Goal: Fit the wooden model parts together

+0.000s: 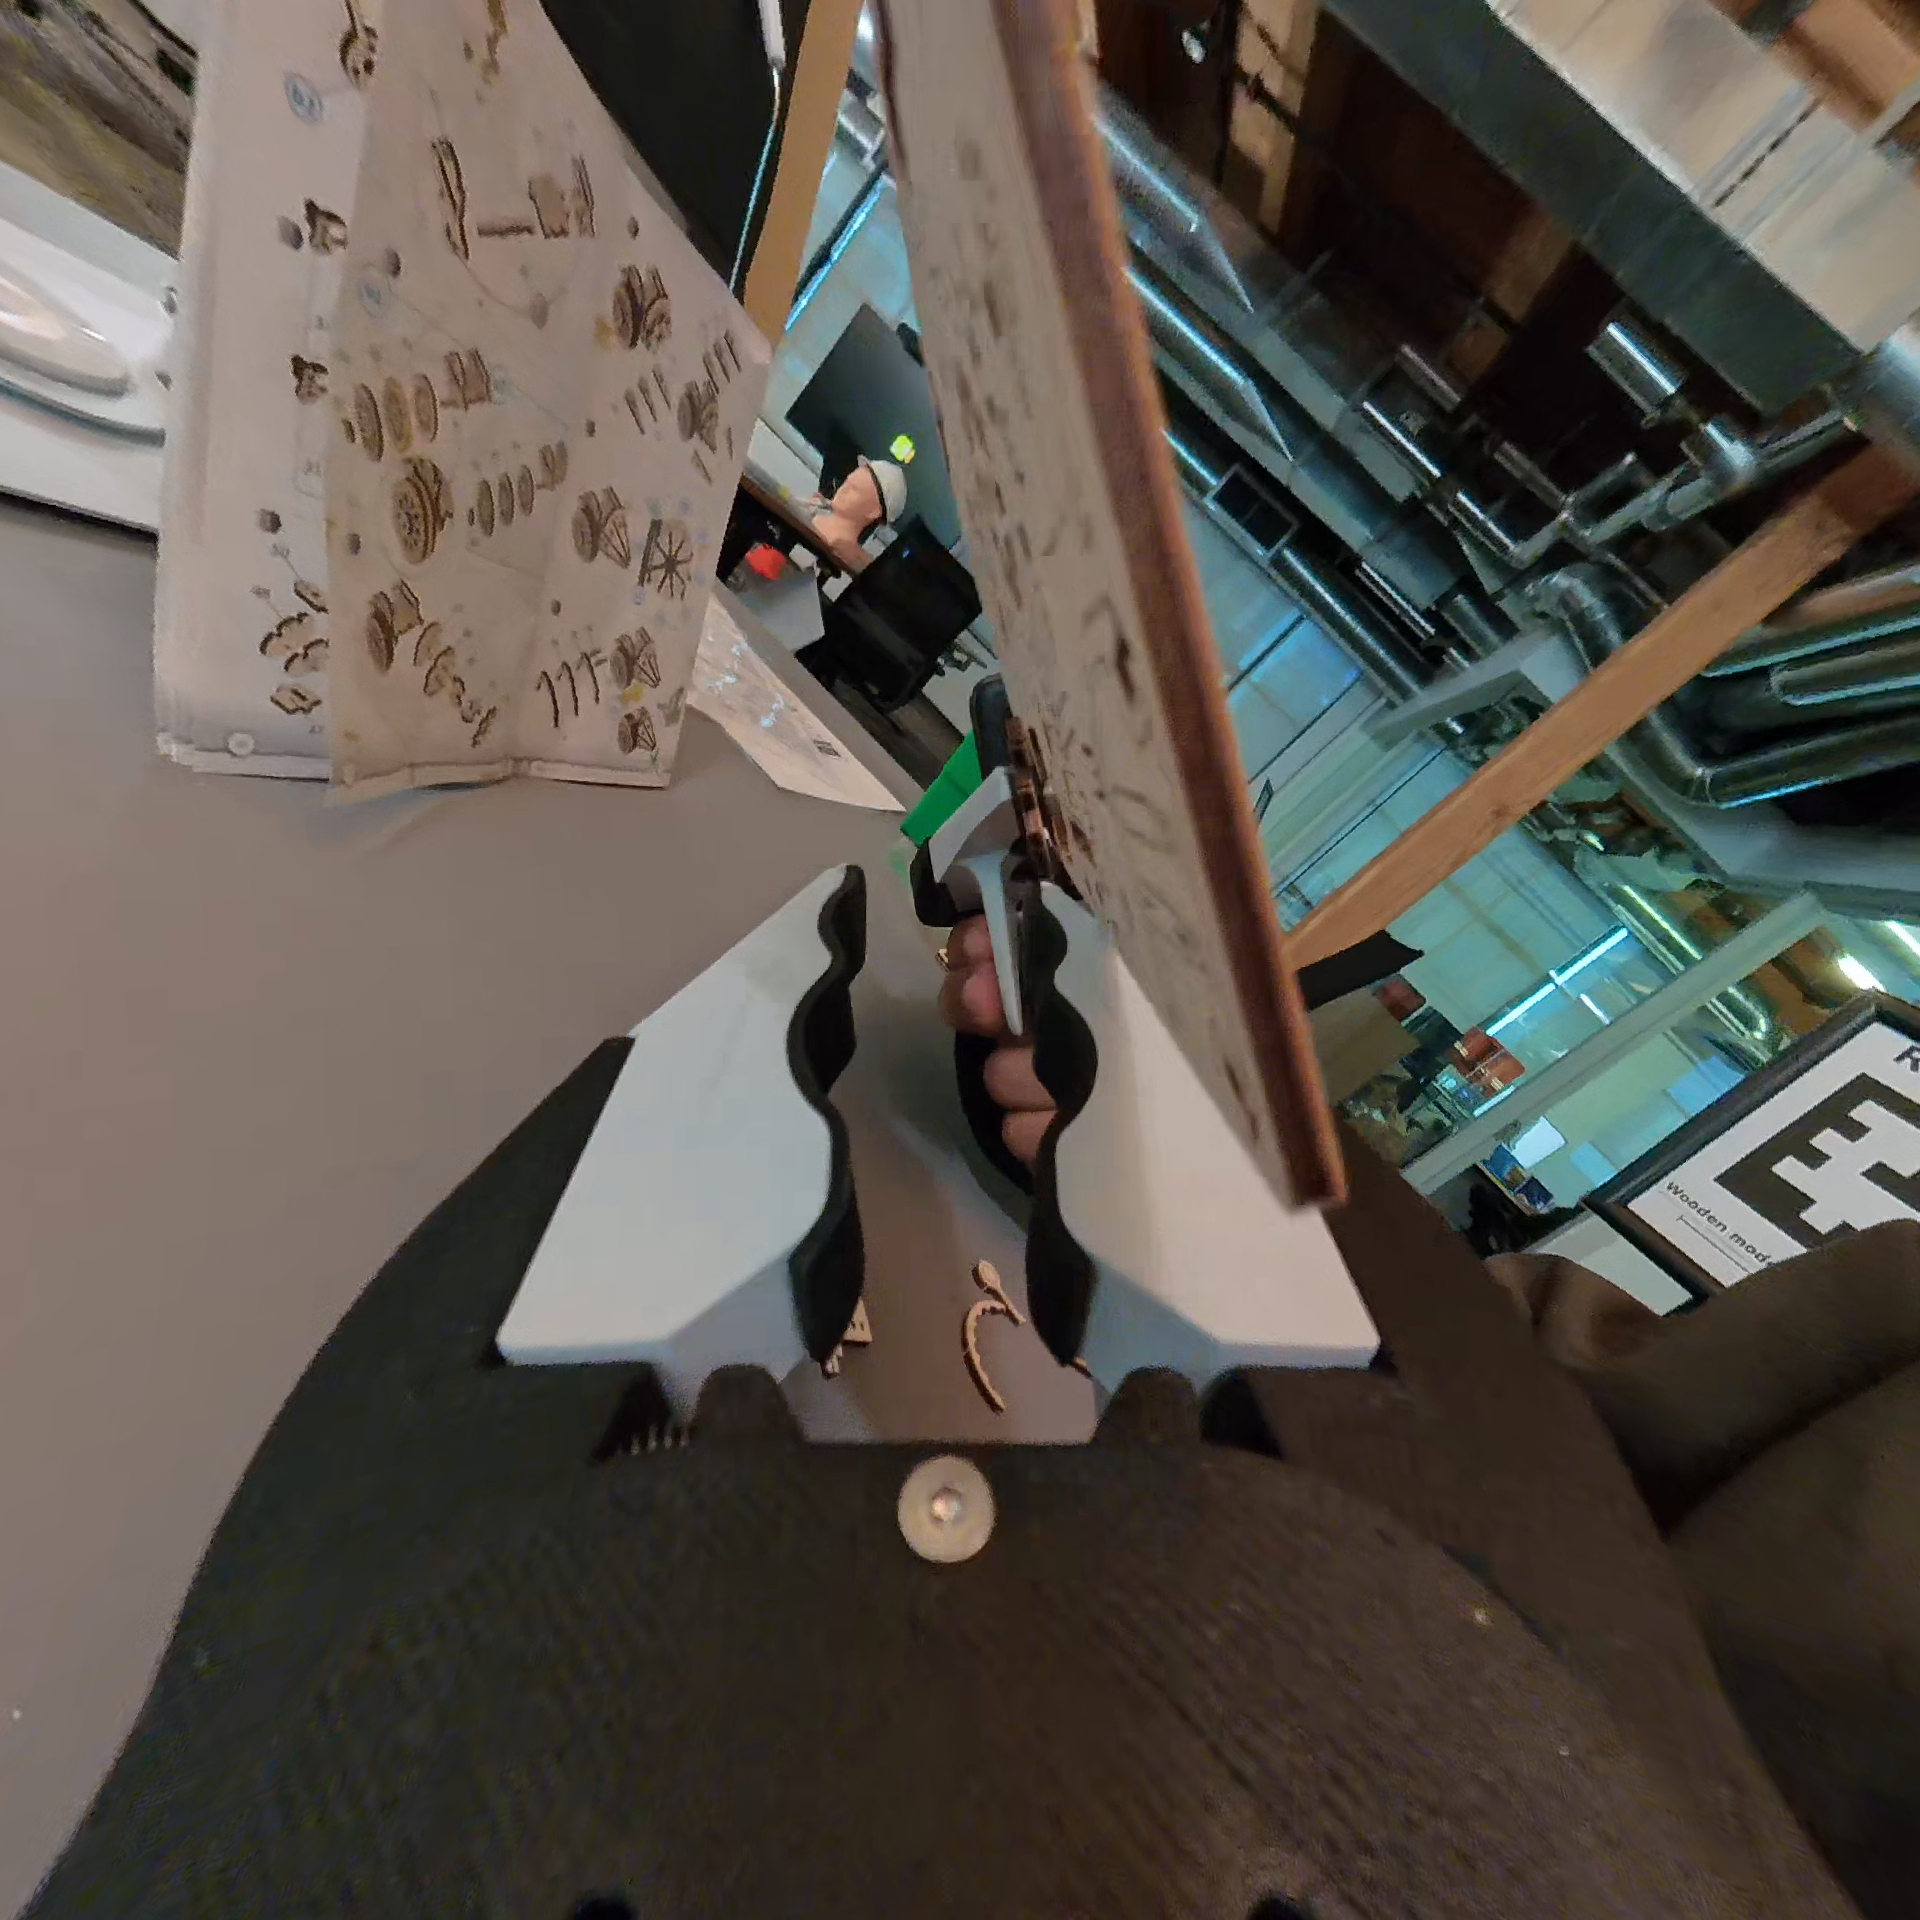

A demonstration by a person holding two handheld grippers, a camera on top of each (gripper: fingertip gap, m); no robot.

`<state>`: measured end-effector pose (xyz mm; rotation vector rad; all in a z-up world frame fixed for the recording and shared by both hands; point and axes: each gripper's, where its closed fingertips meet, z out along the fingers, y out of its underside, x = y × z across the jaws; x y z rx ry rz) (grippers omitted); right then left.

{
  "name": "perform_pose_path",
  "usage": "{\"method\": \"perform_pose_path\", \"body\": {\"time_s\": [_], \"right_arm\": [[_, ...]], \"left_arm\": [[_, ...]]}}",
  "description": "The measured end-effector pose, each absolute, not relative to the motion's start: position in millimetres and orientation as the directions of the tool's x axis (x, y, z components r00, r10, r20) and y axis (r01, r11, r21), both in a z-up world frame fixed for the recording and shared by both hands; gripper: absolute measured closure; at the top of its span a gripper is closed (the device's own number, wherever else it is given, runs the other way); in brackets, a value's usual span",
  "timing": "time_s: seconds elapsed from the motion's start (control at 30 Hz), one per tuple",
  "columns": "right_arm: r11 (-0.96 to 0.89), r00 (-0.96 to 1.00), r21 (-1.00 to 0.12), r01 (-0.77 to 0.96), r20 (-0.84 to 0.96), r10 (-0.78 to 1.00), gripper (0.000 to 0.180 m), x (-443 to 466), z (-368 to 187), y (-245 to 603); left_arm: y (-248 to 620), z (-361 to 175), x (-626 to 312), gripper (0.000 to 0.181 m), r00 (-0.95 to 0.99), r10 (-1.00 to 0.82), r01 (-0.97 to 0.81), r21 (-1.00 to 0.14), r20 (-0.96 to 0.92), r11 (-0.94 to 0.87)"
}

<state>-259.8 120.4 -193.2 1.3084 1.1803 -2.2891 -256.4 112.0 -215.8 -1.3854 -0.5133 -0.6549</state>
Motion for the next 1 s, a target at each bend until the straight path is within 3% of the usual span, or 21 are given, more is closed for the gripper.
{"method": "perform_pose_path", "body": {"time_s": [0.4, 0.53, 0.77, 1.0], "right_arm": [[-0.528, -0.577, -0.617, 0.583, -0.772, 0.266, 0.175, -257.6, -207.1, 103.2], [-0.508, -0.584, -0.645, 0.572, -0.754, 0.300, 0.173, -258.1, -210.5, 102.2], [-0.623, -0.598, -0.576, 0.529, -0.774, 0.207, 0.160, -260.2, -190.8, 113.8], [-0.720, -0.541, -0.505, 0.475, -0.813, 0.213, 0.171, -270.2, -194.0, 144.1]], "left_arm": [[111.2, -214.3, -249.2, 0.158, 0.677, -0.196, 0.725, -0.688, 0.710, 0.013], [112.2, -215.4, -243.7, 0.179, 0.658, -0.223, 0.734, -0.679, 0.719, -0.025], [108.7, -211.2, -244.5, 0.181, 0.635, -0.260, 0.751, -0.660, 0.728, -0.012], [113.6, -221.7, -238.9, 0.181, 0.582, -0.236, 0.780, -0.616, 0.778, -0.107]]}}
